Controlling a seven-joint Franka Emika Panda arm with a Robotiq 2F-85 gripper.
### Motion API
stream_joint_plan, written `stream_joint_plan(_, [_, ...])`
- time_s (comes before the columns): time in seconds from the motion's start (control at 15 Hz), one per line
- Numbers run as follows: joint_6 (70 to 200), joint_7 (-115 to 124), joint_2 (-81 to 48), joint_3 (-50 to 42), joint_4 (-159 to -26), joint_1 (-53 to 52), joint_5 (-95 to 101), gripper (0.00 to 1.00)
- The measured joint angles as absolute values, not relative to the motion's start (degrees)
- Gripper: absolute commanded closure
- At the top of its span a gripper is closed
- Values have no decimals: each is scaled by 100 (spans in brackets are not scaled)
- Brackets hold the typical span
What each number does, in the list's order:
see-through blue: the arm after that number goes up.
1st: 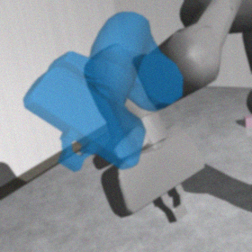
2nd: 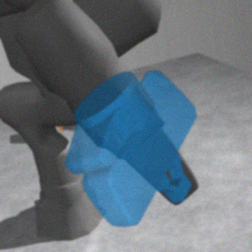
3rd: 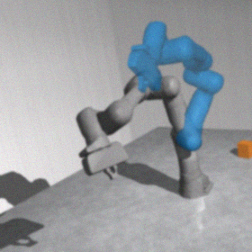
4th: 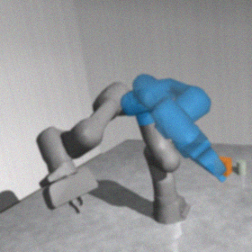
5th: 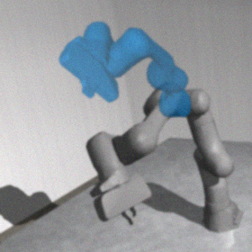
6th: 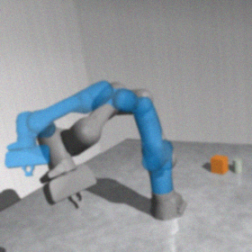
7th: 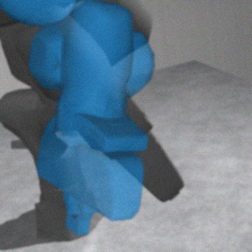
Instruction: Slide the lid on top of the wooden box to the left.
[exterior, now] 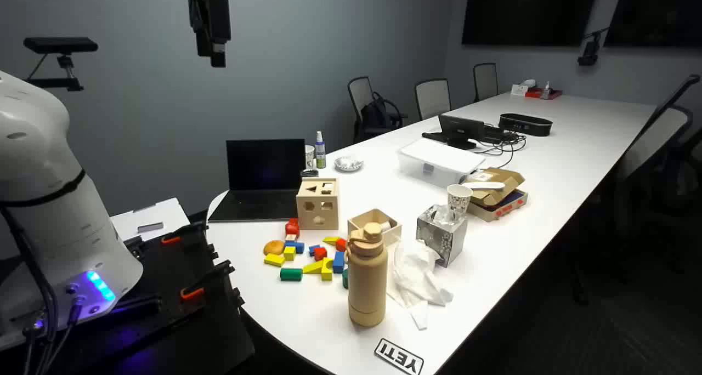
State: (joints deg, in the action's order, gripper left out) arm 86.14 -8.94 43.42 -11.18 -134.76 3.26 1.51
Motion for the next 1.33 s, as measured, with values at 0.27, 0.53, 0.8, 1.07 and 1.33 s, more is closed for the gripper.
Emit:
stream_joint_plan(0.27, [8707,-826,4304,-1109,-13474,327,115,0])
stream_joint_plan(0.53, [9571,-37,3817,-764,-13409,302,-605,0])
stream_joint_plan(0.8, [10474,1115,2902,65,-13232,161,-1281,0])
stream_joint_plan(1.07, [11242,2801,1819,843,-12966,65,-1537,0])
stream_joint_plan(1.33, [12395,4052,863,1008,-12962,-26,-1615,0])
